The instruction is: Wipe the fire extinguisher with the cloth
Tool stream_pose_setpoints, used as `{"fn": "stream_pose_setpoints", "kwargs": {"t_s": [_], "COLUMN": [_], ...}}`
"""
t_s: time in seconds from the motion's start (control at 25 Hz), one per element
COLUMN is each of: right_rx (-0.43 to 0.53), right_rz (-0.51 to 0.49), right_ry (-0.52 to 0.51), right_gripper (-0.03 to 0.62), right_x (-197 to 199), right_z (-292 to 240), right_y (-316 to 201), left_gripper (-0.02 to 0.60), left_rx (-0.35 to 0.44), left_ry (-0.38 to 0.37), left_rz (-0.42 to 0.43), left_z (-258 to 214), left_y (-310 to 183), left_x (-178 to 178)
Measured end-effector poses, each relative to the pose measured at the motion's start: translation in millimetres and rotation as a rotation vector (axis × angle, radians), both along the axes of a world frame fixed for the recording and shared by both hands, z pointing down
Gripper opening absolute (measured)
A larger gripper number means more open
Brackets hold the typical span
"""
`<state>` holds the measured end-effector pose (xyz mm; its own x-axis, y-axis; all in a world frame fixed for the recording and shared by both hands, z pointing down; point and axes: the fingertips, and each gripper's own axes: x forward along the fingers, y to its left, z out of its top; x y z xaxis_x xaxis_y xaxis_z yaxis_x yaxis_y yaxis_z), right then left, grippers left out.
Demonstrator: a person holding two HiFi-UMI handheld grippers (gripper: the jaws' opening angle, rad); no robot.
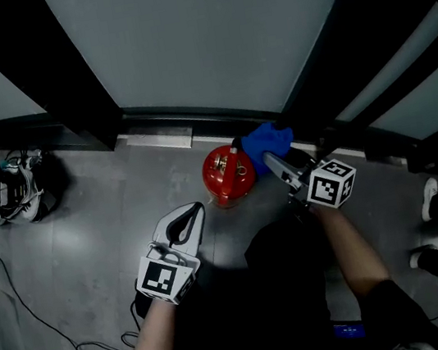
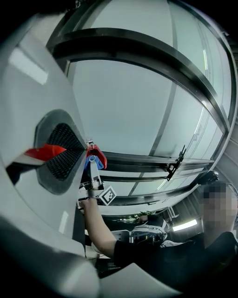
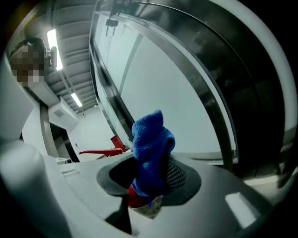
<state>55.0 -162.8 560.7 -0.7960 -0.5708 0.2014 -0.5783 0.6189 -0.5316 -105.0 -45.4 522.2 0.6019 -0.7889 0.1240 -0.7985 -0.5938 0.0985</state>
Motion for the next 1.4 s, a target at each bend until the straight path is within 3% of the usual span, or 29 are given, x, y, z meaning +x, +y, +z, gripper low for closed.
{"fn": "stream_pose_setpoints", "kwargs": {"t_s": [0.2,0.56,0.8,1.2,1.4], "right_rx": [-0.082,-0.186,-0.237,-0.256,-0.285], "right_rz": [-0.048,-0.040,0.004,-0.050,-0.024], "right_ry": [-0.087,-0.247,-0.216,-0.219,-0.152], "right_gripper": [0.144,0.144,0.144,0.144,0.144], "right_x": [-9,-9,-1,-8,1], "right_z": [20,50,89,129,164], "right_y": [-3,-12,-12,-10,-9], "left_gripper": [0.008,0.008,0.008,0.008,0.008], "left_rx": [-0.011,-0.092,-0.106,-0.165,-0.173], "left_ry": [-0.045,-0.017,-0.031,-0.041,-0.078], "left_rz": [0.041,0.063,0.067,0.086,0.113], "left_z": [19,61,84,110,125], "left_y": [2,9,16,27,27], "left_x": [18,38,43,56,73]}}
